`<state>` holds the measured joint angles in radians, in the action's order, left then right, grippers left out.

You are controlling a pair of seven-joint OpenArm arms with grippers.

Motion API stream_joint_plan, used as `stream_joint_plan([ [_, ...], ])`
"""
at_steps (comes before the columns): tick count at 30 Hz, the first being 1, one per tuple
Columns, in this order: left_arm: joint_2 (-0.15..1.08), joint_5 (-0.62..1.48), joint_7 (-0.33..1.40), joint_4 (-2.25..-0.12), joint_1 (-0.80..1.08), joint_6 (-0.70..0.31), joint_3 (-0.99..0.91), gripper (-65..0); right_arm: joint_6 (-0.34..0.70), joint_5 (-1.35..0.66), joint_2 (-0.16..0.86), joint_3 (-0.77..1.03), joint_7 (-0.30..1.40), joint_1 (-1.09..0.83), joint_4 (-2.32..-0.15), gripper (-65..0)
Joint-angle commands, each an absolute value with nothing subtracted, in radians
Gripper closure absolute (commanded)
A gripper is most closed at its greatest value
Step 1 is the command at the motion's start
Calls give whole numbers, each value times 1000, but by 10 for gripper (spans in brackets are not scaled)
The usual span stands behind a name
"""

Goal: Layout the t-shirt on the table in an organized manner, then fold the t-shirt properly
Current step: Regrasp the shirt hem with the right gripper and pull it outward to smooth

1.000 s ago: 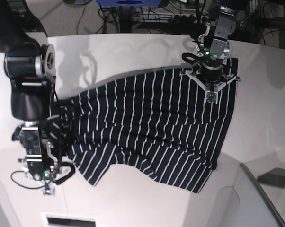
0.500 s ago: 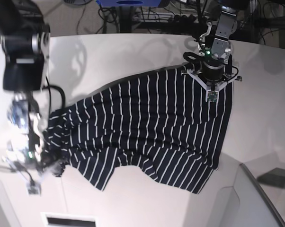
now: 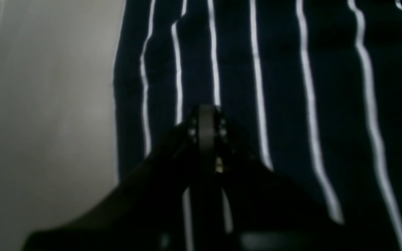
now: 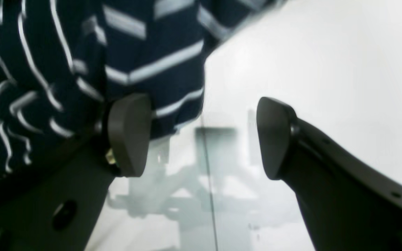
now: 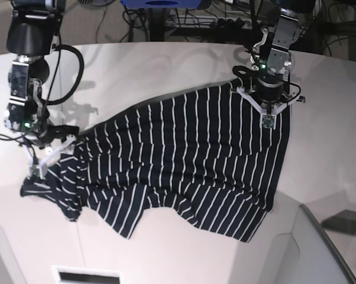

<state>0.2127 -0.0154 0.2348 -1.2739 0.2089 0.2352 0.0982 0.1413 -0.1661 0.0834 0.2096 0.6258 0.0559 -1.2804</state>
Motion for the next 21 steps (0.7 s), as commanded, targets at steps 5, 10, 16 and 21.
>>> stream_joint_plan([
  [5, 222, -21, 216, -1283, 217, 246, 94, 0, 143, -251, 130, 208, 565, 105, -1207, -339],
  [10, 222, -21, 214, -1285, 229, 245, 25, 0, 203, -285, 124, 208, 568, 102, -1199, -311],
  [16, 222, -22, 214, -1285, 229, 242, -36, 0, 260, -285, 122, 209, 601, 116, -1164, -239],
  [21, 223, -22, 214, -1290, 240, 242, -51, 0, 260, -286, 122, 211, 604, 110, -1170, -11],
])
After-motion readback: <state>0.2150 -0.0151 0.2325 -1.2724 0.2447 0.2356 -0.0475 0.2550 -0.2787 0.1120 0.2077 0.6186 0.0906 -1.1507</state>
